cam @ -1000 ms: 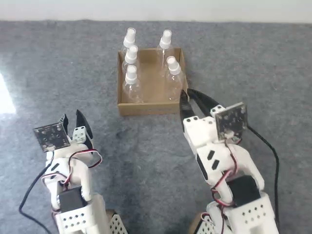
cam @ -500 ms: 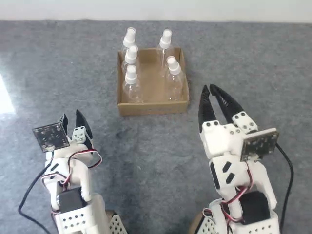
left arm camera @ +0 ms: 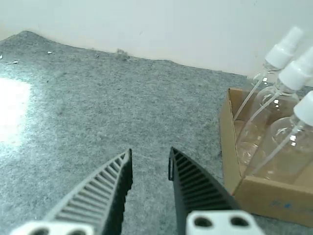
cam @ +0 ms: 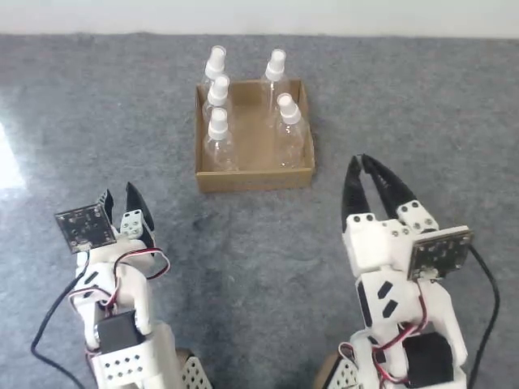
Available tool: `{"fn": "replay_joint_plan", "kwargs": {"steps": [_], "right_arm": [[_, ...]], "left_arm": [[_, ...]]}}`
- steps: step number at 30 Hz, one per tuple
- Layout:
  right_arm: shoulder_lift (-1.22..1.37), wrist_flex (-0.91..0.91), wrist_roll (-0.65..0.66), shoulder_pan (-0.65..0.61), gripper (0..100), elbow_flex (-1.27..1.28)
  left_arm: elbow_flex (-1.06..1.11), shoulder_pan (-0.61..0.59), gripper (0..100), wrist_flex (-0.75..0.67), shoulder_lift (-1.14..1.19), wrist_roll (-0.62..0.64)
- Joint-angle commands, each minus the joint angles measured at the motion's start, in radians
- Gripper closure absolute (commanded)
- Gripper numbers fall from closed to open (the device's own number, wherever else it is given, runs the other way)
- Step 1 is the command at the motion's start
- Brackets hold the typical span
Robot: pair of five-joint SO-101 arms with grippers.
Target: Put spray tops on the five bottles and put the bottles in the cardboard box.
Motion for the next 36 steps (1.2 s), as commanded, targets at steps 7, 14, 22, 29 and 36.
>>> {"fn": "replay_joint_plan", "kwargs": {"steps": [7, 14, 22, 29, 36], "right_arm": [[-0.09, -0.002, -0.002, 0.056, 99.2, 0.143], [-0.117, -0.004, -0.002, 0.056, 99.1, 0.233], [-0.117, -0.004, -0.002, 0.056, 99.1, 0.339], [-0.117, -0.005, -0.002, 0.056, 99.1, 0.473], [-0.117, -0.005, -0.002, 0.056, 99.1, 0.54]], "left_arm": [[-0.004, 0.005, 88, -0.015, -0.015, -0.012], [-0.002, 0.005, 88, -0.015, -0.015, -0.012], [-0.002, 0.003, 88, -0.015, -0.015, -0.014], [0.008, 0.005, 88, -0.02, -0.015, -0.037], [0.012, 0.006, 88, -0.02, -0.015, -0.064]]}}
